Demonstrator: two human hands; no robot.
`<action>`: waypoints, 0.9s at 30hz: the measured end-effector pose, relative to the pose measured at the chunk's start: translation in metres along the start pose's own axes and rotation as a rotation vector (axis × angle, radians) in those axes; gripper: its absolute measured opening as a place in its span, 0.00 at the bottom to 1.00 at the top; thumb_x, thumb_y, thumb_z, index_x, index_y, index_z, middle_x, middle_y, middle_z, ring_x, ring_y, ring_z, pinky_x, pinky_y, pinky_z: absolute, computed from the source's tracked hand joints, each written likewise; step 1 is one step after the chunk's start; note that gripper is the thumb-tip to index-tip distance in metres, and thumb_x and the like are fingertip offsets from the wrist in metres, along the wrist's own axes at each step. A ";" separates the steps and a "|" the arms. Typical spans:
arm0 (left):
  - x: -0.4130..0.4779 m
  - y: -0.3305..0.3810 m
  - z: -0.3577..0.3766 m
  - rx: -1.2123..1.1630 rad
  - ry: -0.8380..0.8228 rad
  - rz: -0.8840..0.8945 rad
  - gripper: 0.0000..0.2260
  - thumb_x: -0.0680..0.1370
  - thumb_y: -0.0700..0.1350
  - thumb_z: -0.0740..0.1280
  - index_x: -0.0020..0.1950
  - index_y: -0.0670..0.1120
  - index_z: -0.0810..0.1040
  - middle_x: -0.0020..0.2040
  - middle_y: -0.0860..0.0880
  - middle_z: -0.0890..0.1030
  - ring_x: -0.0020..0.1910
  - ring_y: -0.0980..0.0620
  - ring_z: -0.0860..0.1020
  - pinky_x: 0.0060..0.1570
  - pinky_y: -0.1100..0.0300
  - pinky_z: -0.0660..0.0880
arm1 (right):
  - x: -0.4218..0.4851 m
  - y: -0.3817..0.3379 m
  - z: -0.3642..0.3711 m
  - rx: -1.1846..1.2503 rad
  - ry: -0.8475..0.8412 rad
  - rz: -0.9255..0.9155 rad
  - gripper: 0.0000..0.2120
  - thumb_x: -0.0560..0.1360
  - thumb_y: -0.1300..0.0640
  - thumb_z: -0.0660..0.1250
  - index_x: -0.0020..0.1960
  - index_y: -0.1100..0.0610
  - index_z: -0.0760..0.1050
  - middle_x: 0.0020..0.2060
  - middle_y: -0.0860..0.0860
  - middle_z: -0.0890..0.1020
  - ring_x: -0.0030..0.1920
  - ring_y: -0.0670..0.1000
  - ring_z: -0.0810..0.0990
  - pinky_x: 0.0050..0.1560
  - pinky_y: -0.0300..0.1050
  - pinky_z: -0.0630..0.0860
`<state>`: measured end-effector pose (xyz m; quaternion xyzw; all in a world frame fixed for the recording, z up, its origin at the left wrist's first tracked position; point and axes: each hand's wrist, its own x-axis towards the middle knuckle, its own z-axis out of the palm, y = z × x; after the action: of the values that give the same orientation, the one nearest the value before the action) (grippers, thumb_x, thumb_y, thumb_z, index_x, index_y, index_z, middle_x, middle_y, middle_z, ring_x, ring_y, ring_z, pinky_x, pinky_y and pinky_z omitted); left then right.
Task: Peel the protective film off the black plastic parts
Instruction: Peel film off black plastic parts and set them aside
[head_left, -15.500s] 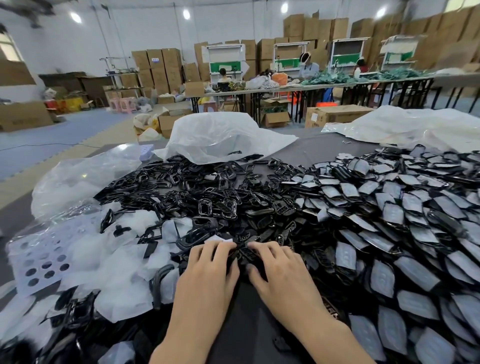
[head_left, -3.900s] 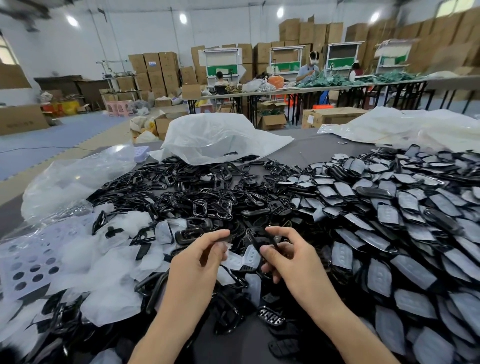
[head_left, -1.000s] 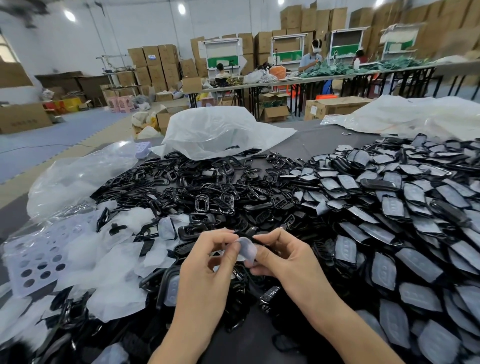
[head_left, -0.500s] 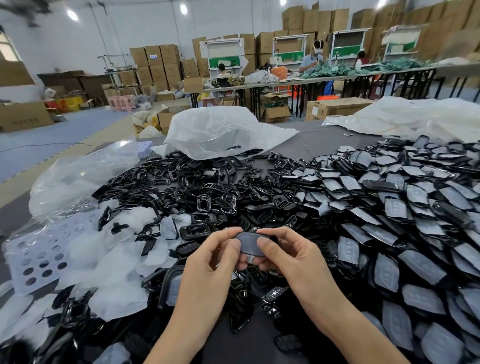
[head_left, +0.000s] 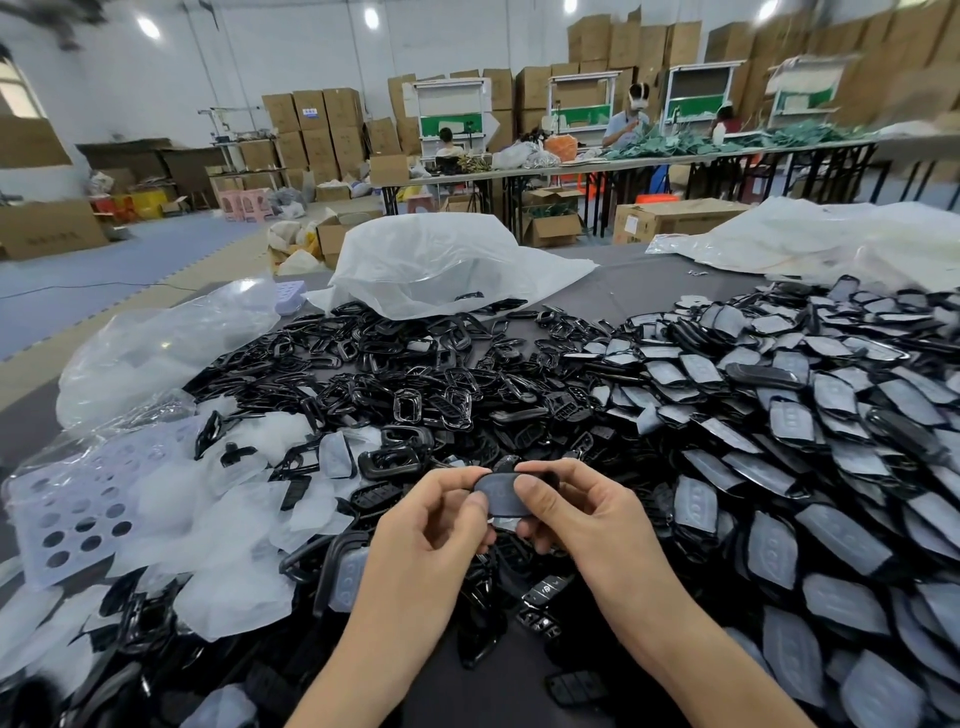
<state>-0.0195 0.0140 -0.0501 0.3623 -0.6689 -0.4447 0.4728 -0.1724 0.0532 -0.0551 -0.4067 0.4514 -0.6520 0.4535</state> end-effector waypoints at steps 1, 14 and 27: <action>0.000 0.000 0.000 -0.006 0.005 0.003 0.13 0.80 0.39 0.67 0.48 0.59 0.82 0.35 0.48 0.82 0.35 0.56 0.81 0.39 0.69 0.75 | 0.000 0.001 0.000 0.025 -0.007 0.014 0.09 0.70 0.52 0.74 0.49 0.52 0.85 0.36 0.53 0.84 0.34 0.47 0.82 0.36 0.35 0.77; -0.003 -0.002 0.003 -0.025 -0.002 0.005 0.14 0.78 0.38 0.70 0.50 0.59 0.84 0.32 0.50 0.82 0.33 0.56 0.80 0.38 0.69 0.75 | 0.006 0.007 -0.001 0.124 -0.065 0.115 0.05 0.67 0.54 0.74 0.43 0.48 0.86 0.37 0.51 0.84 0.32 0.47 0.80 0.33 0.38 0.76; -0.009 -0.001 0.005 0.281 -0.077 0.253 0.15 0.80 0.47 0.61 0.62 0.61 0.79 0.43 0.56 0.79 0.43 0.57 0.80 0.46 0.72 0.73 | 0.005 0.011 -0.005 0.105 -0.133 0.094 0.08 0.63 0.49 0.79 0.41 0.46 0.83 0.35 0.51 0.83 0.32 0.49 0.78 0.34 0.39 0.76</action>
<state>-0.0216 0.0232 -0.0547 0.3204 -0.7823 -0.2976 0.4436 -0.1762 0.0472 -0.0659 -0.4029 0.4042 -0.6245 0.5332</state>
